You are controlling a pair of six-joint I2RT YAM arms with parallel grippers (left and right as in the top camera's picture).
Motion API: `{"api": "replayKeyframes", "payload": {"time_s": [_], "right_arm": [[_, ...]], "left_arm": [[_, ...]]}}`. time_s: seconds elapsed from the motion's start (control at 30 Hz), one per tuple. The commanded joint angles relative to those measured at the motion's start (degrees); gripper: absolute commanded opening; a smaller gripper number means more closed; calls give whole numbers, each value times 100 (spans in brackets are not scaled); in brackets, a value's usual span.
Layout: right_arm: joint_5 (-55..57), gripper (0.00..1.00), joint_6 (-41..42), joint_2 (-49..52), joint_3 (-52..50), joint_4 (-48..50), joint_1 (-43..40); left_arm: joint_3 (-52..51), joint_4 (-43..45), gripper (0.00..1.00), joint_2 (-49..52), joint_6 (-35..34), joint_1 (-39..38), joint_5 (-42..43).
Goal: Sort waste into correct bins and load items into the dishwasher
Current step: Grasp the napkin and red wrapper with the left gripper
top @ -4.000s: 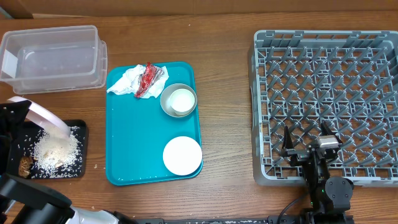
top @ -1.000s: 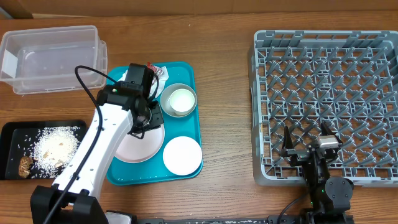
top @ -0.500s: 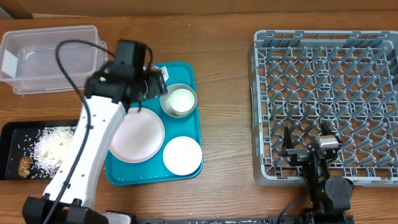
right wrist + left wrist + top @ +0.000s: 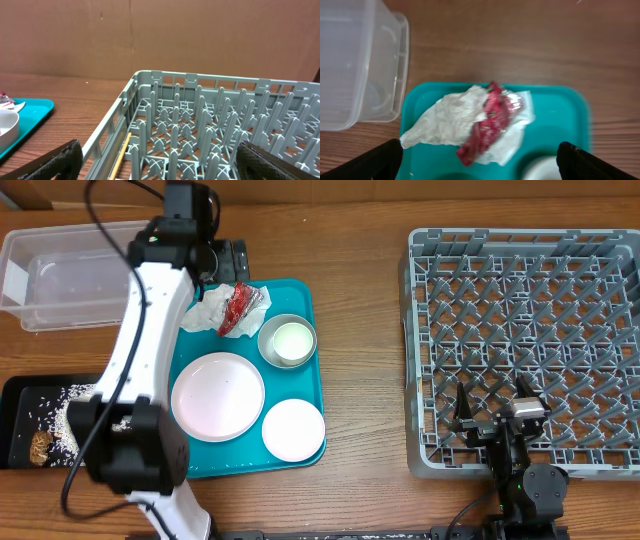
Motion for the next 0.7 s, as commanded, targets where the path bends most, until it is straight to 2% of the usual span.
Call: {"api": "replayKeyframes", "payload": {"time_s": [0.0,0.17,0.37,0.63,0.67], "right_arm": [[15,100,44,-68,-59,37,22],[15,100,44,-68,-59,37,22],[13,100,44,-68,-59,37,22],[15,100,44,-68,-59,37,22],[15,100,44,-68,-59,37,22]], "left_arm": [[57,92,100,457,411,-26,-409],[57,286,100,1029,424,-26,-332],[57,361,100,1567,640,-26,299],[55,225,100,2083,1025,-26,328],[55,221,97,2127,1025,-26,328]]}}
